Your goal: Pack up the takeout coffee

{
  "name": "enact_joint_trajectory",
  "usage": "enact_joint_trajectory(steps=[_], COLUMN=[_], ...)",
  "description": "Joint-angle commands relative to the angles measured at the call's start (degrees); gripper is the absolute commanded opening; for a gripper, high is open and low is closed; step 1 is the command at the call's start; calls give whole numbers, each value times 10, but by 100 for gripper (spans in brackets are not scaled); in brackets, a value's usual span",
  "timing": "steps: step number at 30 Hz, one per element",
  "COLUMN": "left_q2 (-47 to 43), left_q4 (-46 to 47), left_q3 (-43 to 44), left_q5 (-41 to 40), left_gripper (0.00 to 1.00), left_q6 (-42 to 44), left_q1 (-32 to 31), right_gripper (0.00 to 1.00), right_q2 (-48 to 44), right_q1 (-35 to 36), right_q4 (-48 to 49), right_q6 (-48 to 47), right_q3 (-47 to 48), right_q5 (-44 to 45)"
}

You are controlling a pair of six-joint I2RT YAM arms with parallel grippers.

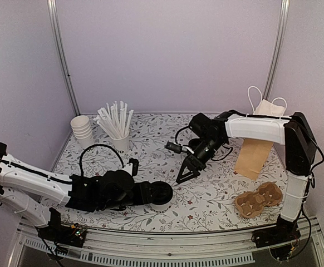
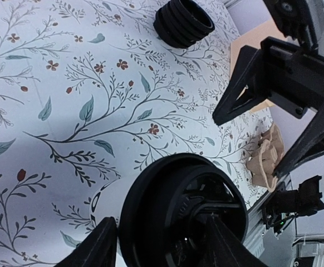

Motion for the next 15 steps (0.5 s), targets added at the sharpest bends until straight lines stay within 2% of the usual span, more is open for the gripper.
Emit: enact_joint_trajectory(steps=[1,7,15], left_q2=[32,47,50], left_q4=[-52,-52,-52], left_q3=[-30,-25,-28], left_q5=[36,47,54], left_gripper=[54,53,51], left_q6=[-8,-9,-20], left_q1=[1,1,0], right_gripper=[77,79,80], right_q2=[1,11,26], right_q1=[18,60,78], right_q4=[-23,-18,0], right_q6=[-31,-32,-14], right_q3=[-16,-17,-20], right_q5=[-66,-57,-9])
